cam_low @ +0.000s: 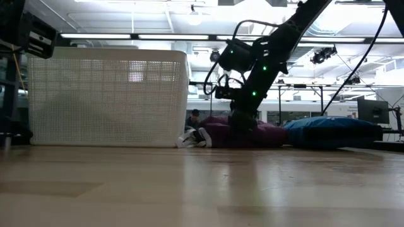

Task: Pick & place medical supplies in basket/bin
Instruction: Put the violet patient gown into the top white bin

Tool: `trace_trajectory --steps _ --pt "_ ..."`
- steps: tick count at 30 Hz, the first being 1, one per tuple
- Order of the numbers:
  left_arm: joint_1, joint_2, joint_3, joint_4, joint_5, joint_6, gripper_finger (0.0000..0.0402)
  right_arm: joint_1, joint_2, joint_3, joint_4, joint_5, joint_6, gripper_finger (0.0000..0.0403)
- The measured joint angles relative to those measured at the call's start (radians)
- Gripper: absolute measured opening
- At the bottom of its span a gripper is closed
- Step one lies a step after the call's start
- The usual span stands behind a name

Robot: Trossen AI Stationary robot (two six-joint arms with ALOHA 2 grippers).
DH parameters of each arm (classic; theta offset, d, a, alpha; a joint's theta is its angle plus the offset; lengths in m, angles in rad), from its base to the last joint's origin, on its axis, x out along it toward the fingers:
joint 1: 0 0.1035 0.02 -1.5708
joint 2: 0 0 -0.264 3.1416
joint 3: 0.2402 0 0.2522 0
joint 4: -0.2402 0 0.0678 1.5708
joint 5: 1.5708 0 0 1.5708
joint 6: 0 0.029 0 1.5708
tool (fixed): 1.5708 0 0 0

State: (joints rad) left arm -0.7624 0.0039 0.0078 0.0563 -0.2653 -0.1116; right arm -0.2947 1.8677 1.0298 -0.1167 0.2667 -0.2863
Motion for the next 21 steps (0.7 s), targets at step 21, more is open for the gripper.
trace_trajectory --steps 21 --pt "0.0 0.0 0.0 0.0 0.0 0.0 0.0153 0.0 0.005 0.0 -0.002 0.052 -0.004 0.0238"
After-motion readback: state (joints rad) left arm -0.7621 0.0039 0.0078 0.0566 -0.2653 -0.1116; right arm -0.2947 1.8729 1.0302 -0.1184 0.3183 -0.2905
